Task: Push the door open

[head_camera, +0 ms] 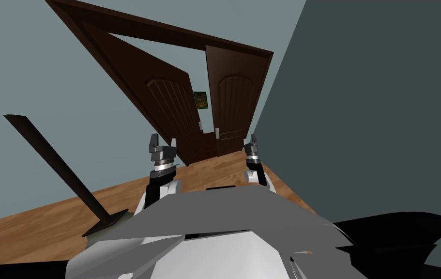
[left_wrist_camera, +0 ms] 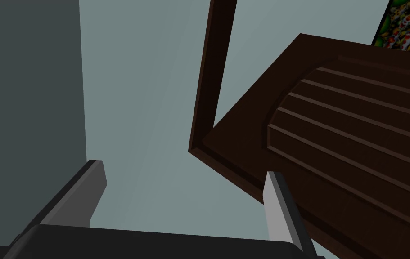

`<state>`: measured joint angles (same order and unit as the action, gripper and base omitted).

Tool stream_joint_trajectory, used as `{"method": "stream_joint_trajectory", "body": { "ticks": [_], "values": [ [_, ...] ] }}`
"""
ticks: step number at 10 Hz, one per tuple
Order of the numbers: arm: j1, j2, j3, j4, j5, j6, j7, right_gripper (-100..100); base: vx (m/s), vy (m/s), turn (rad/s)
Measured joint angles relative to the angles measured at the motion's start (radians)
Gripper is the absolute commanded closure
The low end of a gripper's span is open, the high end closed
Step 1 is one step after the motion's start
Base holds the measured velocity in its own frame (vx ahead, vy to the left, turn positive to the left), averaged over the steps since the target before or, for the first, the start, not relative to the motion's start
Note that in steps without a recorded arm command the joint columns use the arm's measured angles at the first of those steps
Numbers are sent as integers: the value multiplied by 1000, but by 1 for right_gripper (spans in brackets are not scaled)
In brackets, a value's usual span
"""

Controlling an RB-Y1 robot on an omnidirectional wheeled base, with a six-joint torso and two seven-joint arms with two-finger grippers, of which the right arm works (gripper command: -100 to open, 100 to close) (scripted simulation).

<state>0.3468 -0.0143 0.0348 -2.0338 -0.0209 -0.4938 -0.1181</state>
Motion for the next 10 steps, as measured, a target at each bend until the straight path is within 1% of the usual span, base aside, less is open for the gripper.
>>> {"method": "stream_joint_trajectory", "body": {
  "ticks": [1, 2, 3, 5, 7, 8, 9, 10],
  "values": [
    [-22, -5, -6, 31, 1, 8, 1, -100, 106, 2, 58],
    [-33, -7, -4, 53, 4, 16, 3, -100, 93, 5, 53],
    [-50, -11, -7, 85, 5, 21, 5, -100, 99, 14, 48],
    [-74, -21, -10, 128, 8, 38, 5, -100, 84, 13, 42],
    [-99, -20, -11, 179, 12, 37, 10, -100, 67, 1, 53],
    [-115, -19, -11, 208, 15, 41, 14, -100, 100, -4, 47],
    [-125, -20, -10, 237, 18, 42, 17, -100, 94, 6, 60],
    [-137, -23, -11, 262, 20, 49, 18, -100, 92, 9, 64]
  ]
}}
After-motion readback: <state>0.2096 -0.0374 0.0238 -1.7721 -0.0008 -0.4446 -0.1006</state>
